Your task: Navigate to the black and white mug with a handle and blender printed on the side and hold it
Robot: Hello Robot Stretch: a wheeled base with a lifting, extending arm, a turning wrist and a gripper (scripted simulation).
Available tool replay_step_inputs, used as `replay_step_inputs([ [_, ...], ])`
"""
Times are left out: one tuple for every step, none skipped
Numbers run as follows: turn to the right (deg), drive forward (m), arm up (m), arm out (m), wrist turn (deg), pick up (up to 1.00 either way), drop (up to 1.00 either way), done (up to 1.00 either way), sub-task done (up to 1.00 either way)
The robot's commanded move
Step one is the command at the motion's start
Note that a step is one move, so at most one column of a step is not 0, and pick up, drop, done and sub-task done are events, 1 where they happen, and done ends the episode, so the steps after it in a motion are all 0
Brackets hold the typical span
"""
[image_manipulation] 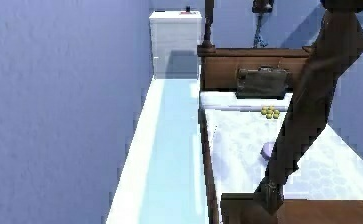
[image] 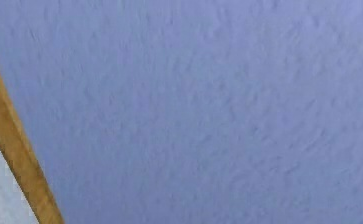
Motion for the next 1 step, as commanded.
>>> replay_step_inputs([
  [45.0, 0.00, 0.00, 0.00, 0.0, 0.00, 0.00, 0.00, 0.00],
])
